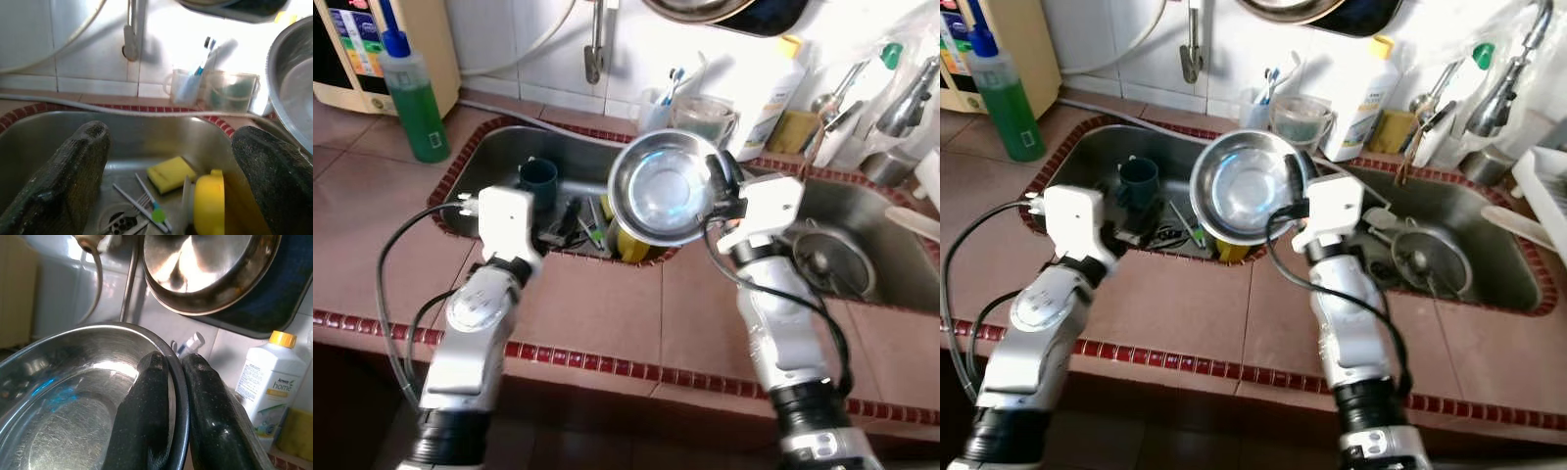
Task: Kitchen organization
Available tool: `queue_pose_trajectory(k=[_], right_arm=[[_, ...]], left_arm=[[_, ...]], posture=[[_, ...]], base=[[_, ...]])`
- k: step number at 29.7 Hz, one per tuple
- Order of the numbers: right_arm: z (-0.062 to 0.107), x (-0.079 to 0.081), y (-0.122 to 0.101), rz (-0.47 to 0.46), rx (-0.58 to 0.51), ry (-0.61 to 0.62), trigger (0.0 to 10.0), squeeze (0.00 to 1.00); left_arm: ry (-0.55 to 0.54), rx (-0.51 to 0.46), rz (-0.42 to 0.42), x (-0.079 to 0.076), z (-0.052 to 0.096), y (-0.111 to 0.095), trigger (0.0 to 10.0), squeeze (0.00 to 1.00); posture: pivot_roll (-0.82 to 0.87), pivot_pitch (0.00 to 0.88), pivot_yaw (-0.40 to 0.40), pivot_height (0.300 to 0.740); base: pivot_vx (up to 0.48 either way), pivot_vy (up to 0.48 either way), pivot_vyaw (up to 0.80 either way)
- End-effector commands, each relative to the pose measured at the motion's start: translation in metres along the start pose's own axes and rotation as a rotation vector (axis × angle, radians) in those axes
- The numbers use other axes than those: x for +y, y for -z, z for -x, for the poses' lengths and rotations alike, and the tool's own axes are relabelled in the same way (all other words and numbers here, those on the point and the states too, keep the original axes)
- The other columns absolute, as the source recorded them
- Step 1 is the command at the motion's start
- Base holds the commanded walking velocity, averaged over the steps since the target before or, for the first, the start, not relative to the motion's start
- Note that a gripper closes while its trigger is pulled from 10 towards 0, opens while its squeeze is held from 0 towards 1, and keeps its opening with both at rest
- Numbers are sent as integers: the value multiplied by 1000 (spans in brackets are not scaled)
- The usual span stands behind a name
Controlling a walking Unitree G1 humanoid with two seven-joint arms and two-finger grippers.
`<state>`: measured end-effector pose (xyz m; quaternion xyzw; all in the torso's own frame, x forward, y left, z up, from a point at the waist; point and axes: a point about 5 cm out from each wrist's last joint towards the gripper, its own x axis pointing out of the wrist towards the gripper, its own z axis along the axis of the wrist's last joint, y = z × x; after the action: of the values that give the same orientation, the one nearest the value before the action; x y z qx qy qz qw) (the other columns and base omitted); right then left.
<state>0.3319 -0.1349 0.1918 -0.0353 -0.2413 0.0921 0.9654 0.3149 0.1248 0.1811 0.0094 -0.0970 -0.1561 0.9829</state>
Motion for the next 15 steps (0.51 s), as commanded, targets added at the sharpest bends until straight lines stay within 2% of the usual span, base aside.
queue_pose_trajectory(k=[1,13,15], right_arm=[[-5,6,-10,-9,-42,-12,10000,0],[-6,7,-9,-9,-34,-20,10000,0],[-6,7,-8,-8,-31,-20,10000,0]], left_arm=[[-26,13,-10,9,3,1,10000,0],[-21,4,-12,9,3,0,10000,0],[-28,-9,-21,7,3,0,10000,0]], posture=[[-141,70,-114,740],[-136,68,-119,740],[-136,63,-119,740]], base=[[319,0,0],[322,0,0],[139,0,0]])
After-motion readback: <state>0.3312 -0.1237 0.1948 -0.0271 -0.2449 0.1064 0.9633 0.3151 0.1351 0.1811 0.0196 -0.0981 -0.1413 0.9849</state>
